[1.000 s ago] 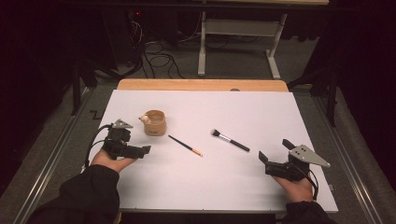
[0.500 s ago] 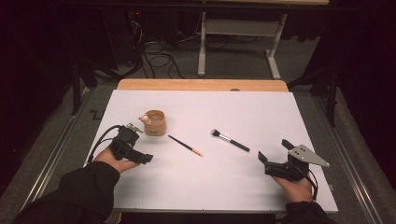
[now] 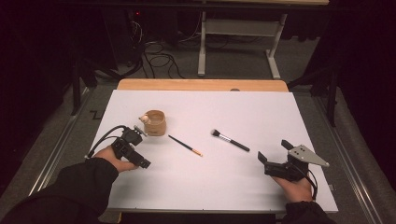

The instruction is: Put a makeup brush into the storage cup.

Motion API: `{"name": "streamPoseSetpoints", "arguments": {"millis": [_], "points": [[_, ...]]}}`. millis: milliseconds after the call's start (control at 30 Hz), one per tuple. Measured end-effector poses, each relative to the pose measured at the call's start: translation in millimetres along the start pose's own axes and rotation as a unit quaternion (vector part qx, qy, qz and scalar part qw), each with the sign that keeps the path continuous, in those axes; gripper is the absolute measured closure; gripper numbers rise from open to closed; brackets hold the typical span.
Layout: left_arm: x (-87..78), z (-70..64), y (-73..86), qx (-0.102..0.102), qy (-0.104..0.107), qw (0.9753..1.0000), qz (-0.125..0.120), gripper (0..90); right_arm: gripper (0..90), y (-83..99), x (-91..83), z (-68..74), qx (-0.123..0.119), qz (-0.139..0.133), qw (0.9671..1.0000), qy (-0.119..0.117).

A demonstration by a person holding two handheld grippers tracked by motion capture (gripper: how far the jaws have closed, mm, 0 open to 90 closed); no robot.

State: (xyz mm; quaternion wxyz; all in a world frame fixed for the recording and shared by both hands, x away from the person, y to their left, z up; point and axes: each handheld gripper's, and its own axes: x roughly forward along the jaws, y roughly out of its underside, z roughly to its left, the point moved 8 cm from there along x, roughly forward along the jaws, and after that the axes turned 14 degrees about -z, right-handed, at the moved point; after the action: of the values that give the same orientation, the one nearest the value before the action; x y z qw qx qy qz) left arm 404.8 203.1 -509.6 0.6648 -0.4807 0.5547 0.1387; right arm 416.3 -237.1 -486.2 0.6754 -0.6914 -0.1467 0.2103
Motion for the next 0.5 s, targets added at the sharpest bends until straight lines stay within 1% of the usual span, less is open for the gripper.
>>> {"name": "streamPoseSetpoints", "arguments": {"millis": [100, 200, 267, 333, 433, 500], "points": [[0.5, -2.7, 1.7, 0.009, 0.002, 0.9997, 0.021, 11.7, 0.6, 0.4, 0.2, -0.1, 0.003, 0.001, 1.0, 0.001], [2.4, -6.6, 4.0, 0.019, 0.007, 0.999, 0.041, 11.4, 0.6, 0.6, 0.2, 0.1, 0.004, 0.001, 1.0, 0.0], [3.5, -10.6, 5.0, 0.019, 0.018, 0.9982, 0.053, 11.1, 0.6, 0.6, 0.3, -0.1, 0.006, 0.0, 1.0, -0.001], [4.4, -13.7, 4.0, 0.019, 0.025, 0.998, 0.056, 10.5, 0.6, 0.6, 0.2, -0.3, 0.006, 0.0, 1.0, -0.001], [5.9, -16.6, 1.8, 0.026, 0.027, 0.9977, 0.057, 10.6, 0.6, 1.5, 0.6, -0.2, 0.007, 0.002, 1.0, -0.001], [6.1, -18.2, -0.9, 0.036, 0.027, 0.9974, 0.056, 10.8, 0.6, 1.8, 0.9, -0.2, 0.007, 0.002, 1.0, -0.001]]}}
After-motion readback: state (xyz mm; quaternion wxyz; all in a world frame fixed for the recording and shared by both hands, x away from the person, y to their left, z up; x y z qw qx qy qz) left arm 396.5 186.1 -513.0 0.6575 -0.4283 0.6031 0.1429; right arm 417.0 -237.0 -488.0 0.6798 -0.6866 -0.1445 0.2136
